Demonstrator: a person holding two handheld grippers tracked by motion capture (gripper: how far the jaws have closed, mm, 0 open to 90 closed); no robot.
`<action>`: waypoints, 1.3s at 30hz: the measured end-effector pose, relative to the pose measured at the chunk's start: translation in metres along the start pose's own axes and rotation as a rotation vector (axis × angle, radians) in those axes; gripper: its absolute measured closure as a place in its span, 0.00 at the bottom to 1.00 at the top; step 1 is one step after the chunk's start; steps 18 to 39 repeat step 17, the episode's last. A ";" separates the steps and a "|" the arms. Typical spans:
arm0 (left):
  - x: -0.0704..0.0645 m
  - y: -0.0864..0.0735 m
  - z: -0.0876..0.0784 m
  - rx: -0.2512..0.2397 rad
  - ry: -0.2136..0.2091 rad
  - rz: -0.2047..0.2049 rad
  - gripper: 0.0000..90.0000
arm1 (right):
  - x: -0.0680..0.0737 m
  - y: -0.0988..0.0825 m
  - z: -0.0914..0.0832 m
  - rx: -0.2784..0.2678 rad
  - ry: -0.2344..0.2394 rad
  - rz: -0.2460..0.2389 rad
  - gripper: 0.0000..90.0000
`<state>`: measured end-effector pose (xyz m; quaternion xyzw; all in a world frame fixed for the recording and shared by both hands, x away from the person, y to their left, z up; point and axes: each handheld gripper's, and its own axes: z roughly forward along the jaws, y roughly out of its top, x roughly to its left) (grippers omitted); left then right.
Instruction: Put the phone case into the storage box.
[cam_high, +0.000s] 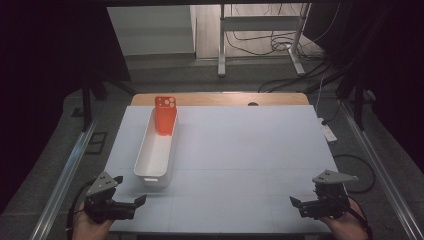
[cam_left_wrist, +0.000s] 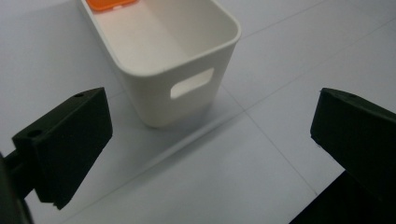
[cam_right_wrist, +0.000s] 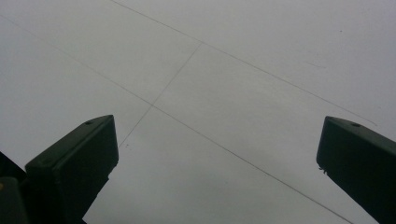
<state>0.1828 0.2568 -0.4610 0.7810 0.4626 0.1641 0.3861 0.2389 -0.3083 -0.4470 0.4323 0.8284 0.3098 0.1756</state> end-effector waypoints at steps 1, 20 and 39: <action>0.000 -0.001 0.000 0.004 0.004 -0.001 0.00 | 0.000 0.000 0.000 0.000 0.000 0.000 0.00; -0.003 -0.012 0.002 0.085 0.036 0.002 0.00 | 0.000 0.000 0.001 0.008 0.000 -0.009 0.00; -0.003 -0.012 0.002 0.085 0.036 0.002 0.00 | 0.000 0.000 0.001 0.008 0.000 -0.009 0.00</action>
